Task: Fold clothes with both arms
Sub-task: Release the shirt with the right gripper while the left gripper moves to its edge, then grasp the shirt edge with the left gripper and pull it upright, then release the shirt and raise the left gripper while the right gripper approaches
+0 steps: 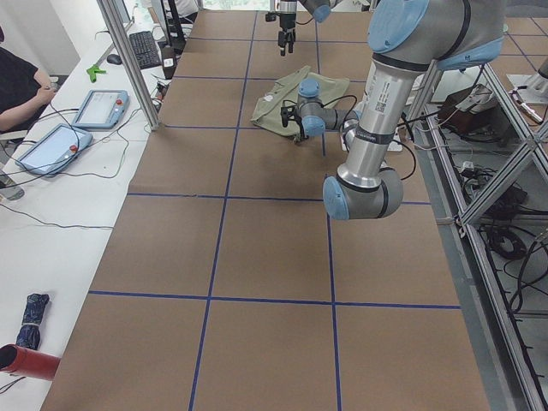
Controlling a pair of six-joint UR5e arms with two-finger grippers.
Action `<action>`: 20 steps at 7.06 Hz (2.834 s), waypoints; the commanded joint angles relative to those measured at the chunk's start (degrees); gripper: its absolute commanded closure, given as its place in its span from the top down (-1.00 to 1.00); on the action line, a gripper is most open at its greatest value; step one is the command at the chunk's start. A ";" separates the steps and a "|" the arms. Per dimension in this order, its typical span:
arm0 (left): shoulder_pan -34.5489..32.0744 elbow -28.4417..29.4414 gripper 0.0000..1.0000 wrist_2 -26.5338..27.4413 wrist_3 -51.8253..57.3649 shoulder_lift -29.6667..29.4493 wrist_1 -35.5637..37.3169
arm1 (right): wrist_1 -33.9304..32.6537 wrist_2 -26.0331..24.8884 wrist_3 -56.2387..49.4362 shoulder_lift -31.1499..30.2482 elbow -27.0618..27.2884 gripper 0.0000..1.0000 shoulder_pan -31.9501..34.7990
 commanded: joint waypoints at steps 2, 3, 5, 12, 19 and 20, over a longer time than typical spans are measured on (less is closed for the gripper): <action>-2.81 0.08 -1.00 0.93 0.07 0.00 0.24 | 0.02 0.01 0.00 -0.26 -0.01 1.00 0.15; -4.74 0.60 -1.00 0.93 0.16 -0.09 0.33 | 0.03 0.01 0.00 -0.35 0.07 1.00 0.15; -9.92 5.15 -1.00 1.28 0.42 -3.06 0.15 | 0.03 0.01 0.00 -0.26 0.08 1.00 0.41; -23.57 35.52 -1.00 6.38 16.41 -20.18 -14.89 | -0.06 -0.43 0.00 0.53 0.08 1.00 0.68; -26.10 51.59 1.00 10.97 17.47 -28.74 -27.36 | -0.32 -0.68 -0.09 0.53 -0.01 1.00 2.08; -28.38 51.15 1.00 6.25 20.78 -28.22 -26.84 | -0.33 -1.30 -1.04 0.62 -0.36 1.00 2.17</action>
